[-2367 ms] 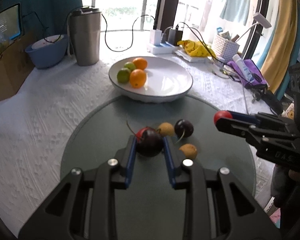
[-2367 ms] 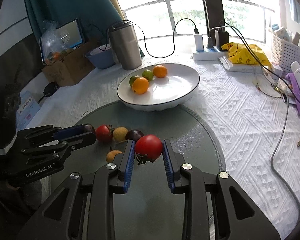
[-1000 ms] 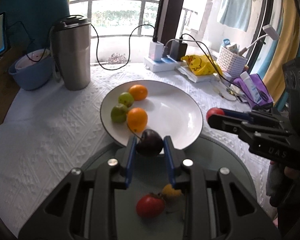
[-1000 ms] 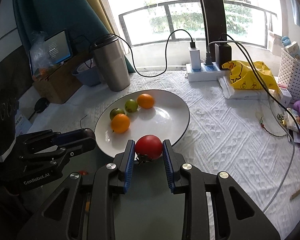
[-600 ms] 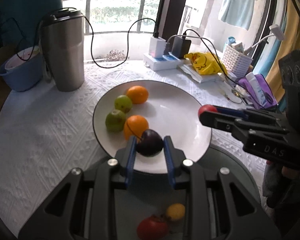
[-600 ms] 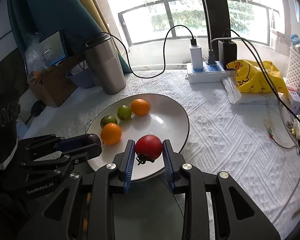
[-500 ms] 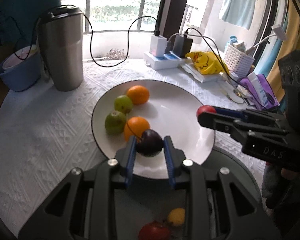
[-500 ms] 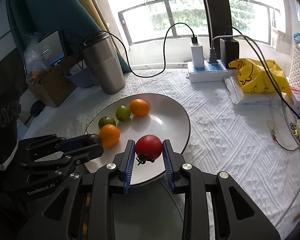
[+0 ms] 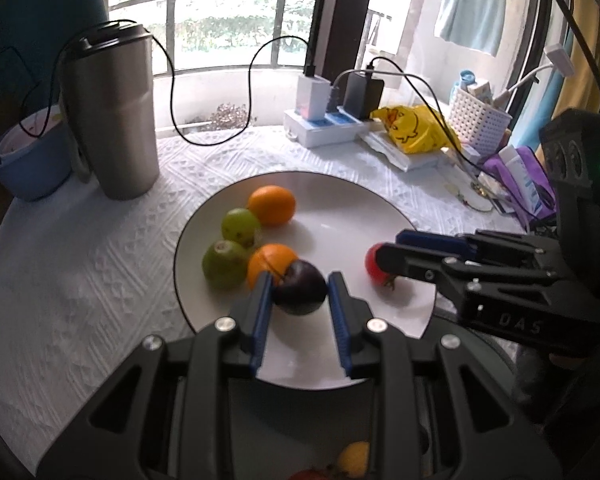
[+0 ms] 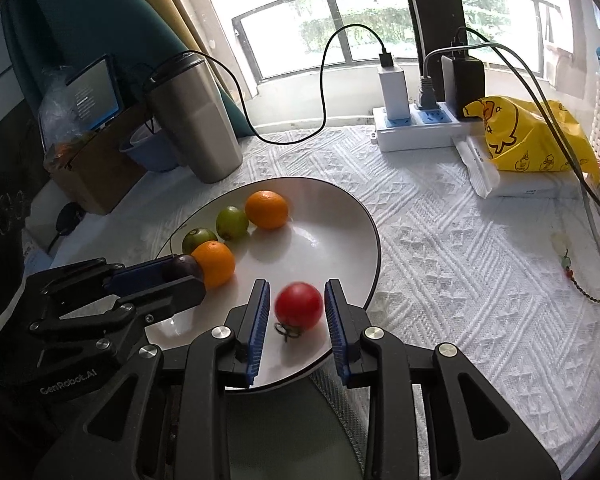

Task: Organize fruits
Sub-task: 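Open the right tool over the bowl while the left tool opens to drop the plum, then move both tools back from the bowl to the fruits on the mat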

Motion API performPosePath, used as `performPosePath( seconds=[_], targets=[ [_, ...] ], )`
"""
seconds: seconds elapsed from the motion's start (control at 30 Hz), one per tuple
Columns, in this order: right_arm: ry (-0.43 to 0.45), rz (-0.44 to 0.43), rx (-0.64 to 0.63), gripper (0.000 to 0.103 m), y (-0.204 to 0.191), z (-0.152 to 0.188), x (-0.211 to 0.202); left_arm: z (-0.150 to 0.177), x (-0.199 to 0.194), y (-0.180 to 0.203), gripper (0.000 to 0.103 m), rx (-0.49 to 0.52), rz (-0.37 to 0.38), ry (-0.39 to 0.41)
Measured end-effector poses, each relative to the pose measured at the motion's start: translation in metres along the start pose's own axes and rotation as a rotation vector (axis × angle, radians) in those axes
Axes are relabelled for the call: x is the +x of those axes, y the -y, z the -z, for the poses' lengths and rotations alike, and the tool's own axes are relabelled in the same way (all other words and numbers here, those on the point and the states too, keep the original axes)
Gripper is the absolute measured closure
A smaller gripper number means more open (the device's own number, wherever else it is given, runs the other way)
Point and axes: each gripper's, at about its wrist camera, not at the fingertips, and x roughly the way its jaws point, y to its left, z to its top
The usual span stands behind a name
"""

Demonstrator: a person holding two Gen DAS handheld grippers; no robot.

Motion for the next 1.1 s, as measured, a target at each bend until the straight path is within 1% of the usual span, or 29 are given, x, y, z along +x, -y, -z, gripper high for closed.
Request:
performPosePath(
  seconds=[0.23,0.53,1.1],
  targets=[
    [0.014,0.011,0.0,0.07,-0.002,-0.002,-0.007,0.0,-0.003,0.001,0.072,-0.008,0.005,-0.009],
    [0.037,0.022,-0.015,0.07,-0.012,-0.004,-0.022,0.003,-0.02,0.0,0.069,-0.022,0.001,0.018],
    [0.083,0.039,-0.047,0.07,-0.037,0.003,-0.056,0.013,-0.06,0.004,0.067,-0.019,0.004,0.069]
  ],
)
